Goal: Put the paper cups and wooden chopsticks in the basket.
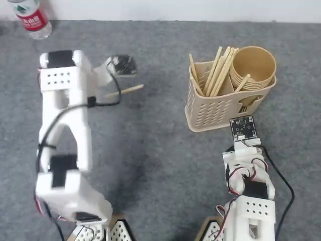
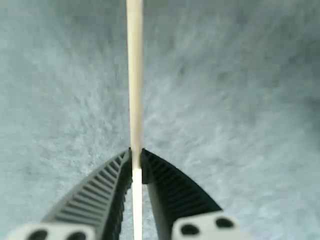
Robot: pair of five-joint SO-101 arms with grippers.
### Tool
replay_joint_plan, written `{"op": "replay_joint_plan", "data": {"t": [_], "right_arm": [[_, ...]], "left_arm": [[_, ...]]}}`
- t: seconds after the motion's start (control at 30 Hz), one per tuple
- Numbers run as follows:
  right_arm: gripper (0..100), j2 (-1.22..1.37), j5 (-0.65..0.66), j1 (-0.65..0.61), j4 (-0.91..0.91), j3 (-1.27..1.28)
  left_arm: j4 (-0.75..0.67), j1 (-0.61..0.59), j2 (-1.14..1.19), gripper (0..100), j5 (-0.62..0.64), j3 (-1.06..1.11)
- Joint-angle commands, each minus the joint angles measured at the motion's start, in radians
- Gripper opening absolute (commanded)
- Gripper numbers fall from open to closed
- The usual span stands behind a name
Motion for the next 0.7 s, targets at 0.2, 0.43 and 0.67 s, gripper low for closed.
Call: {"op": "replay_joint_plan", "data": {"t": [0.2,0.43,0.67], "right_arm": [[9.7,-0.010,0.012,-0.002,-0.012,-0.006],[9.7,-0.010,0.012,-0.004,-0.012,-0.006],[9.7,-0.010,0.012,-0.002,-0.012,-0.006]], "left_arm": [[-0.161,0.580,-0.535,1,0.724,-0.045],[-0.697,0.601,-0.591,1,1.327,-0.039],[-0.899,0.713,-0.499,1,1.475,0.045]]}}
